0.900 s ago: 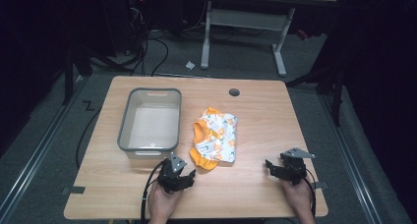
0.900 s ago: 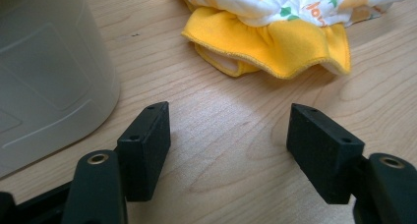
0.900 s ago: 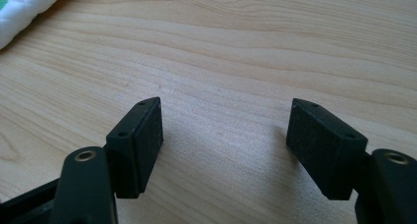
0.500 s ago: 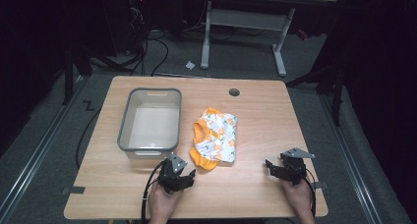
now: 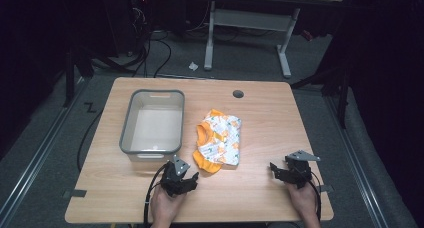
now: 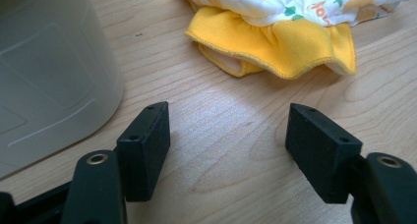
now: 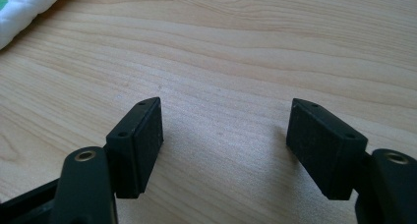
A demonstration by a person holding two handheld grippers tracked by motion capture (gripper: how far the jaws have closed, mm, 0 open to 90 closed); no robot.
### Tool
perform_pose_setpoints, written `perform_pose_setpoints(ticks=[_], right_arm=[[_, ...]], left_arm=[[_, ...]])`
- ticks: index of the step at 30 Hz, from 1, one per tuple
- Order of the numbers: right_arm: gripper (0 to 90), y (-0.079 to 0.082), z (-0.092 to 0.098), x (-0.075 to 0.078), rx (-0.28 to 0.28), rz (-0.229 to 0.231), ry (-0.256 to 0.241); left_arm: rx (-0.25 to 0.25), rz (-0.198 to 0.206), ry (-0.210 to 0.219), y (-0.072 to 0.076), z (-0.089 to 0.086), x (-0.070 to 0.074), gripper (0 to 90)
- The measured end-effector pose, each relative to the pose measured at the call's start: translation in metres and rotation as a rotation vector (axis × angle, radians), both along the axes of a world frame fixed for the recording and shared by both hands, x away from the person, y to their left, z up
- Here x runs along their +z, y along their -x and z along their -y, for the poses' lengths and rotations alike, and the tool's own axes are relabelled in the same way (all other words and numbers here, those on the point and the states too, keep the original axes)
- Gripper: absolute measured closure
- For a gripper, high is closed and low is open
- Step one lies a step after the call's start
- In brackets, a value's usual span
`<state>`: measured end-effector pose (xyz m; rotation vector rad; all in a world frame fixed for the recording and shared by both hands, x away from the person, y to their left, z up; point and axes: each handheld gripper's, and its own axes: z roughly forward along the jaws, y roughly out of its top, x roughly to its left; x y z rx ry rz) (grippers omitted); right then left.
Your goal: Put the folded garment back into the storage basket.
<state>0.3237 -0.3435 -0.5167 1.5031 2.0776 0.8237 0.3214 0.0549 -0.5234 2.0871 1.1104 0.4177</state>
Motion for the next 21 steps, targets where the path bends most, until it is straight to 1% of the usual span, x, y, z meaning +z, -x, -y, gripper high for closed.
perform_pose_setpoints(ticks=[9,18,21], right_arm=[[30.3,-0.0001,0.0001,0.0,0.001,0.001,0.001],[30.3,-0.0001,0.0001,0.0,0.002,0.0,0.001],[30.3,0.0,0.0001,0.0,0.002,0.0,0.001]], left_arm=[[0.003,0.0,-0.001,-0.0001,0.0002,0.0001,33.5],[0.013,-0.003,-0.007,-0.0001,0.0027,0.0002,29.9],[0.013,-0.006,0.006,0.0006,0.0041,0.0007,29.9]])
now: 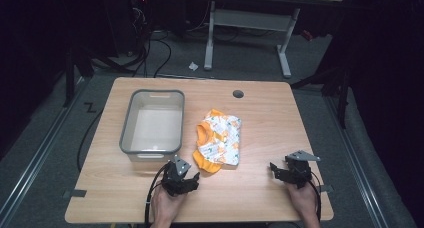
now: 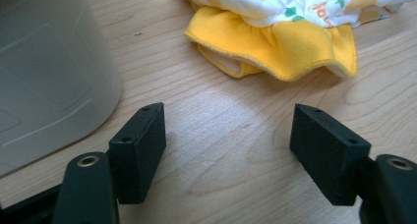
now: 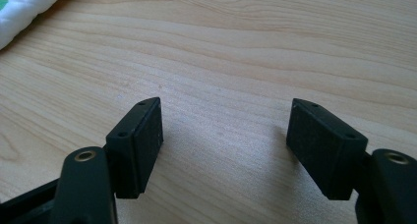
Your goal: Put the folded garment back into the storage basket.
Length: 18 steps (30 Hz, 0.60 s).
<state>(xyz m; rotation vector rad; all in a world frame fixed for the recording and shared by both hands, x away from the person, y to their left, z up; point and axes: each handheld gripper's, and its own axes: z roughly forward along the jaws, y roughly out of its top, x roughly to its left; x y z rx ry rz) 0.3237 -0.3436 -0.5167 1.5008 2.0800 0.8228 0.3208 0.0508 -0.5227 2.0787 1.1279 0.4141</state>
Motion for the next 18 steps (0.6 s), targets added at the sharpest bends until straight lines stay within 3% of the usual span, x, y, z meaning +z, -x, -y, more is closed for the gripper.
perform_pose_setpoints(ticks=[6,18], right_arm=[[30.2,0.0,0.0,0.0,-0.002,-0.001,-0.001],[30.2,0.0,0.0,0.0,-0.001,0.0,0.0]], left_arm=[[-0.013,0.022,0.01,0.002,0.004,0.007,29.9],[-0.082,0.0,0.074,-0.005,0.017,0.029,29.8]])
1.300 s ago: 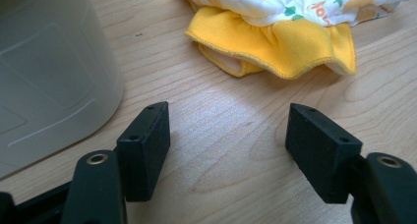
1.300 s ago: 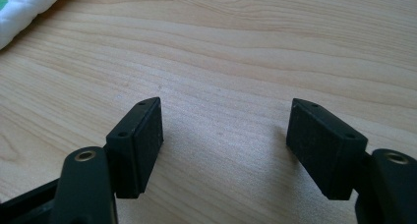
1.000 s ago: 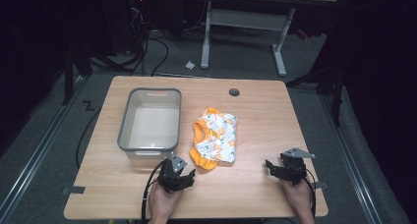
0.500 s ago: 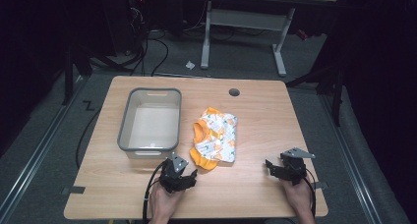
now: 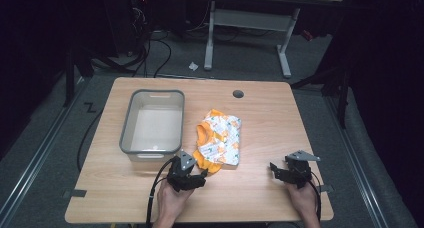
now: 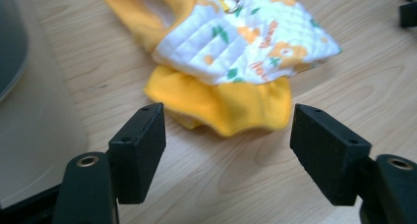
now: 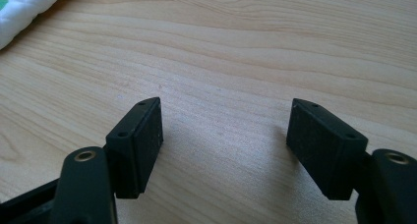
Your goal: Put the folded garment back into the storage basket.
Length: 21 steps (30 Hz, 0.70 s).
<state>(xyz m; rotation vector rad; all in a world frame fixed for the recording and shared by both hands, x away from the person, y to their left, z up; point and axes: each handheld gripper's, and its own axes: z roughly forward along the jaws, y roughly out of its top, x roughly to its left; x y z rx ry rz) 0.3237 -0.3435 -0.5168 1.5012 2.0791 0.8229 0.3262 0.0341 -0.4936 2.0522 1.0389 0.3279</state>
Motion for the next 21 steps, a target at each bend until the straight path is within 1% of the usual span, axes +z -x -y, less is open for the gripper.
perform_pose_setpoints(ticks=[1,2,3,5,7,8,9,11,12,15,16,17,18,19,21], right_arm=[[30.2,0.0,0.0,0.0,0.0,-0.001,-0.001],[30.2,0.0,0.0,0.0,0.0,-0.001,-0.001],[30.2,0.0,0.0,0.0,0.0,-0.001,-0.001],[30.2,0.0,0.0,0.0,0.0,-0.001,-0.001],[30.2,0.0,0.0,0.0,0.0,-0.001,-0.001],[30.2,0.0,0.0,0.0,0.0,-0.001,-0.001],[30.2,0.0,0.0,0.0,0.0,-0.001,-0.001],[30.2,0.0,0.0,0.0,0.0,-0.001,-0.001],[30.2,0.0,0.0,0.0,0.0,-0.001,-0.001],[30.2,0.0,0.0,0.0,0.0,-0.001,-0.001],[30.2,0.0,0.0,0.0,0.001,0.0,0.0],[30.2,0.0,0.0,0.0,0.001,0.0,0.0],[30.2,0.0,0.0,0.0,0.001,0.0,0.0],[30.2,0.0,0.0,0.0,0.001,0.0,0.0],[30.2,0.0,0.0,0.0,0.002,0.001,0.001]], left_arm=[[-0.004,0.006,-0.014,0.0,0.002,0.0,29.8],[-0.004,0.006,-0.014,0.0,0.002,0.0,29.8],[-0.018,-0.005,-0.018,-0.001,0.004,0.001,29.8],[-0.023,-0.011,-0.018,-0.001,0.005,0.002,29.8],[-0.031,-0.01,-0.014,-0.002,0.008,0.004,29.8],[-0.037,-0.006,-0.013,-0.005,0.009,0.008,29.7],[-0.037,-0.006,-0.013,-0.005,0.009,0.008,29.6],[-0.041,-0.016,0.002,-0.008,0.012,0.011,29.3],[-0.042,-0.003,-0.008,-0.011,0.014,0.015,28.1],[-0.053,-0.01,-0.009,-0.014,0.016,0.018,28.1],[-0.063,-0.014,-0.014,-0.018,0.019,0.022,28.1],[-0.063,-0.014,-0.014,-0.018,0.019,0.022,28.1],[-0.079,-0.012,-0.024,-0.021,0.022,0.026,28.1],[-0.084,-0.01,-0.031,-0.024,0.024,0.028,28.1],[-0.082,-0.008,-0.033,-0.026,0.025,0.029,27.8]])
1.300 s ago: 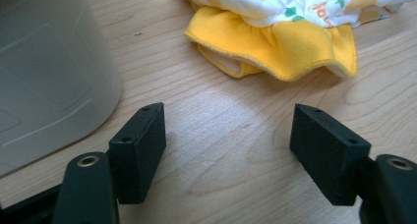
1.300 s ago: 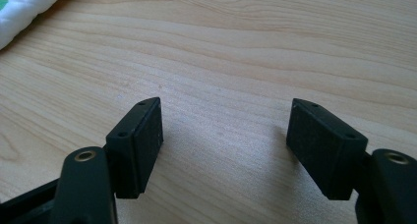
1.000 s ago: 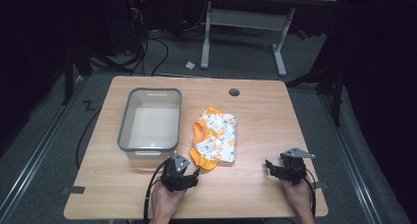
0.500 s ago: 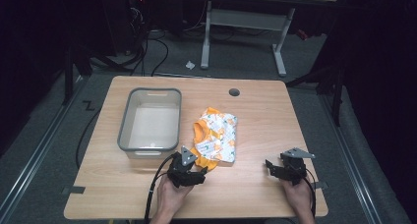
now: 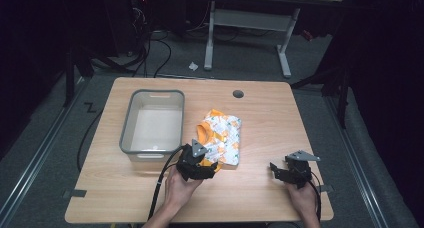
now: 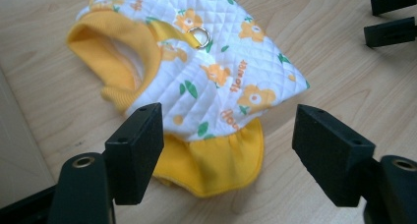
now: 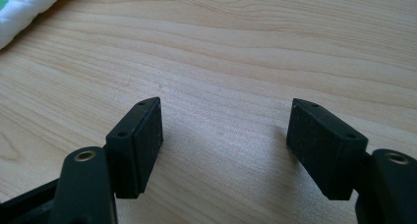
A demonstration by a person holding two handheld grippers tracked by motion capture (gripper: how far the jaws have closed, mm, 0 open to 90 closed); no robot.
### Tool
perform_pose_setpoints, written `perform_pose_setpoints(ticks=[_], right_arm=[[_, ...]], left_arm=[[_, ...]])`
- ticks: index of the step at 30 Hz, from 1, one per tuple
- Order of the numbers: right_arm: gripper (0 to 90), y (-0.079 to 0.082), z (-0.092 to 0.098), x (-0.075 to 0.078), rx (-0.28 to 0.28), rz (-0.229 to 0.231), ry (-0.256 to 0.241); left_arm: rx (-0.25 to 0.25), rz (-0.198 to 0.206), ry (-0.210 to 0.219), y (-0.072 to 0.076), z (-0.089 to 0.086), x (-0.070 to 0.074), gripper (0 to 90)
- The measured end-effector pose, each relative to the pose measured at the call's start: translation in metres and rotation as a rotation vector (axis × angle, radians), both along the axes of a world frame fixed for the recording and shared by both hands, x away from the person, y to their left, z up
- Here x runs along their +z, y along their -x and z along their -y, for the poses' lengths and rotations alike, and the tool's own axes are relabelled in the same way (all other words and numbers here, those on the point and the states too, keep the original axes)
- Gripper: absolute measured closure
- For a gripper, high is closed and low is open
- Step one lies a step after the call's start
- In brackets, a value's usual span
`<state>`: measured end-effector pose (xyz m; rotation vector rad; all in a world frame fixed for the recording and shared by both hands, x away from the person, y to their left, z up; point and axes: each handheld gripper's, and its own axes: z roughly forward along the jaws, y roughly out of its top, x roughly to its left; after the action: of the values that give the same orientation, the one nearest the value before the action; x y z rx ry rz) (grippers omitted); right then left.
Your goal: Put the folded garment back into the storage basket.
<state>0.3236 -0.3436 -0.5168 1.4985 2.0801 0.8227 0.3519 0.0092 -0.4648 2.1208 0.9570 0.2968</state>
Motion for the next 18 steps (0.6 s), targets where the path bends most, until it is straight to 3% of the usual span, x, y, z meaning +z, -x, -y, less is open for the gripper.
perform_pose_setpoints(ticks=[3,7,15,18], right_arm=[[30.2,0.0,0.0,0.0,-0.001,0.0,-0.001],[30.2,0.0,0.0,0.0,-0.001,-0.001,-0.001],[30.1,0.0,0.0,0.0,-0.004,-0.001,-0.002],[30.2,0.0,0.0,0.0,-0.003,0.0,-0.002]], left_arm=[[0.003,-0.01,-0.033,-0.01,0.005,0.002,26.8],[0.028,-0.057,-0.014,-0.021,0.007,0.003,25.4],[0.058,-0.073,-0.027,-0.043,0.017,0.003,24.1],[0.069,-0.091,-0.011,-0.05,0.017,0.0,23.5]])
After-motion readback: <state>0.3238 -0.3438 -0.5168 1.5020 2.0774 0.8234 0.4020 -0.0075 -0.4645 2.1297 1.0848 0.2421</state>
